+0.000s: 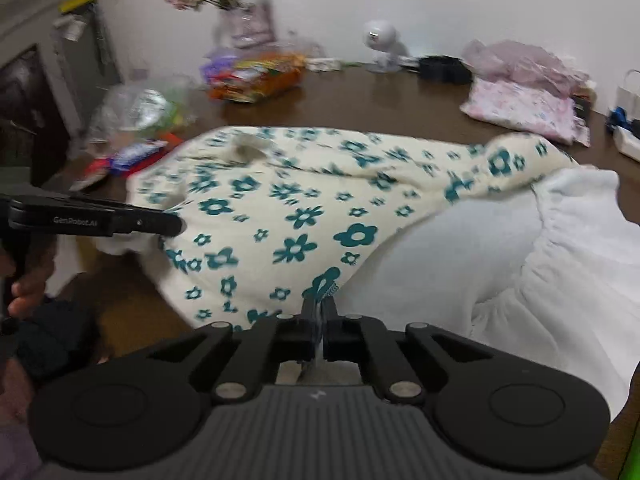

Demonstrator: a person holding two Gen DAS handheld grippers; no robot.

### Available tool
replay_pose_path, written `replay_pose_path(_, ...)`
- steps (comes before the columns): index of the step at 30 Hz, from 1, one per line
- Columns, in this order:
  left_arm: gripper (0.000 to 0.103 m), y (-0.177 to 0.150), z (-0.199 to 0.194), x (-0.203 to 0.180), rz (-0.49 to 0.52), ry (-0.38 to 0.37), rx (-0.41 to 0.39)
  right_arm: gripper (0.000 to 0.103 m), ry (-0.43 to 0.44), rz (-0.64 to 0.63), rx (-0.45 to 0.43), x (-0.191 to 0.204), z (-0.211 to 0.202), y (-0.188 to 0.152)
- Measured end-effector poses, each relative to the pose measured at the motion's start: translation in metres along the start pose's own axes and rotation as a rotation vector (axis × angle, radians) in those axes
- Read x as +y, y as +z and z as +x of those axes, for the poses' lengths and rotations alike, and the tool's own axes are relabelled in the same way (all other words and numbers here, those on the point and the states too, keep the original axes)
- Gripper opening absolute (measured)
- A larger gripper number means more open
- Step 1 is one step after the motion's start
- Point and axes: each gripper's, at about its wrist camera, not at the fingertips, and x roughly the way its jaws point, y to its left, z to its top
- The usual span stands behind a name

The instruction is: Fold clothes

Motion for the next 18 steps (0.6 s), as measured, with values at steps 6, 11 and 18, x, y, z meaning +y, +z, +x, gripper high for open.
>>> replay_pose_path(6, 0.03, 0.009, -0.011, 0.016, 0.005, -0.043, 0.036, 0.038, 0.014, -0.039, 0.027, -0.007, -0.011, 0.013)
replay_pose_path(11, 0.061, 0.074, 0.009, 0.024, 0.196, 0.148, -0.069, 0.041, -0.229, -0.057, -0.025, -0.047, 0.002, 0.064)
replay_pose_path(18, 0.049, 0.12, 0.097, 0.033, 0.354, 0.136, 0.086, 0.048, -0.298, 0.066, 0.089, -0.112, 0.064, 0.105)
